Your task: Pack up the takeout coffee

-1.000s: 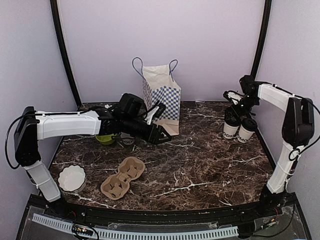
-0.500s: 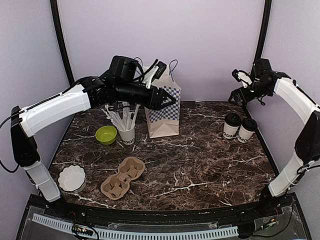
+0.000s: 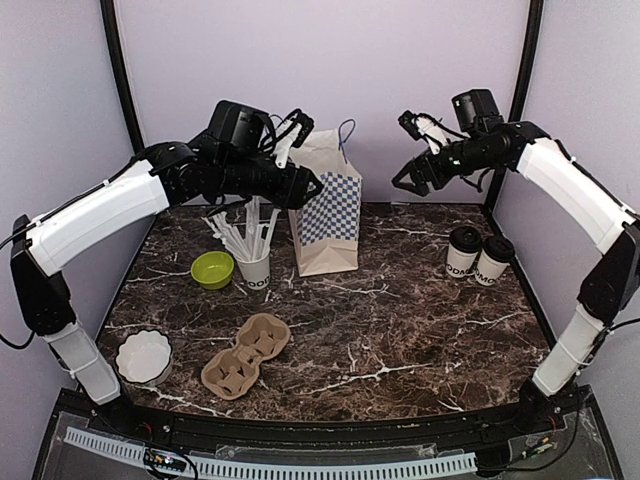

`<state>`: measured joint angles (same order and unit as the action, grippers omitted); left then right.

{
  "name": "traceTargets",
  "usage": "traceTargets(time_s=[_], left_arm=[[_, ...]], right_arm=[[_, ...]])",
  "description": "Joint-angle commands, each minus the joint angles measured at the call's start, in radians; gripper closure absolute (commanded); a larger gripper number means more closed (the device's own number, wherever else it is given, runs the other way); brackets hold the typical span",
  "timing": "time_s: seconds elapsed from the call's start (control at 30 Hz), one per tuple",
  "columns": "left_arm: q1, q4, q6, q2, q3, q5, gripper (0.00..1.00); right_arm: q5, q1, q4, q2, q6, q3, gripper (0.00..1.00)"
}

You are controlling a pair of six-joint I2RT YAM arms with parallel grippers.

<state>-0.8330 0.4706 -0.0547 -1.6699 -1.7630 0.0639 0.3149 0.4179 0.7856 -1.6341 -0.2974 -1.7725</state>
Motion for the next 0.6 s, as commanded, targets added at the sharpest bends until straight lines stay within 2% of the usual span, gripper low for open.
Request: traceTargets(time_s=[0.0,0.17,0.3,0.57], left_arm=[[0.008,0.001,0.007,0.144,0.104,0.106,0.44],[0.008,-0.056,-0.031,0.260,0.248,0.136,0.44],[0.008,-0.079,-0.061,0.316,0.318,0.152,0.44],[0.009,-0.058,-0.079,0.339,0.349,0.156,0.44]], right_arm=[[0.007,0.035,-0.089,-0.125,0.123,-0.174,0.15],[0.017,0.050,-0.064,-0.303,0.212,-0.408,0.19],[-0.018,0.076,-0.083,-0.380,0.238,-0.476,0.21],[-0.050,0.104,-0.110,-0.478,0.266,-0.551,0.25]])
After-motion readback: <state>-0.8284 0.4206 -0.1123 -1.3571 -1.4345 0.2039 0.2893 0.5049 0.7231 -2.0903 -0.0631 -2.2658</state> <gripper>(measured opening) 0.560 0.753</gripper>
